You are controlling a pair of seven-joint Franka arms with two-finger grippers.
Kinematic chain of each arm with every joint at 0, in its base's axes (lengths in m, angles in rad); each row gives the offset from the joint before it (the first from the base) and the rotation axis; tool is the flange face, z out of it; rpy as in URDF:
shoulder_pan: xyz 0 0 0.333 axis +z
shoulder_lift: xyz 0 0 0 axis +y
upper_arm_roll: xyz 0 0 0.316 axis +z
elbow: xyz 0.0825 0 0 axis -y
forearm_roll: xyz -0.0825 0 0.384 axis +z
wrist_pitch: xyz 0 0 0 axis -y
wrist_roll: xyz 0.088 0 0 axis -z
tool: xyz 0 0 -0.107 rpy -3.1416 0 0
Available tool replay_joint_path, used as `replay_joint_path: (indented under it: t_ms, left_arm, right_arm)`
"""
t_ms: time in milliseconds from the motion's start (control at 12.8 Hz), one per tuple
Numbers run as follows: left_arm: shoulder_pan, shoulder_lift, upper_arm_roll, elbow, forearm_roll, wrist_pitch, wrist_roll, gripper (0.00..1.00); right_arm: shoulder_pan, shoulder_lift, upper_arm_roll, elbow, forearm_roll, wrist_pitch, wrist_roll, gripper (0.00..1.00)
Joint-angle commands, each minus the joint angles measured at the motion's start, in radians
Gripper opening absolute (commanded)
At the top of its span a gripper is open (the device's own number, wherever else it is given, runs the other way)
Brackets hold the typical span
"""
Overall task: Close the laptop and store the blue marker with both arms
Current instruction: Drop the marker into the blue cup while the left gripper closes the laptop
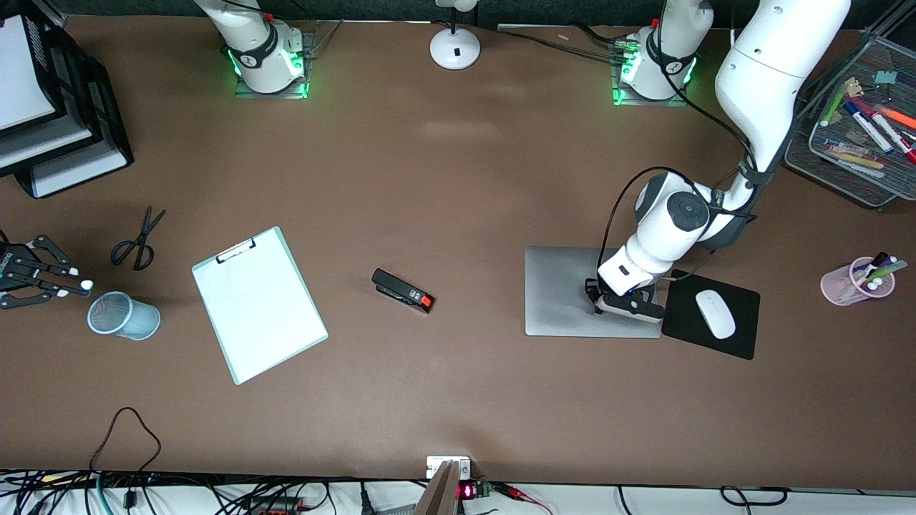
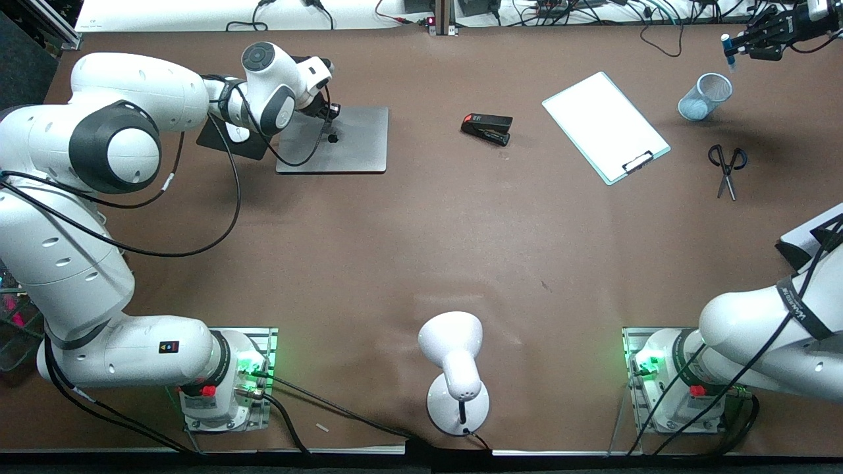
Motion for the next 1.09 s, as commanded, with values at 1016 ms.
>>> replay_joint_path:
  t_ms: [1016]
  left_arm:
    - [0.003,-0.3,-0.054,0.202,0.029,-0.91,0.058,0.04]
  right_arm:
    - [-0.087,0.181,0.017,0.041,0.234,-0.033,-0.245,0.03]
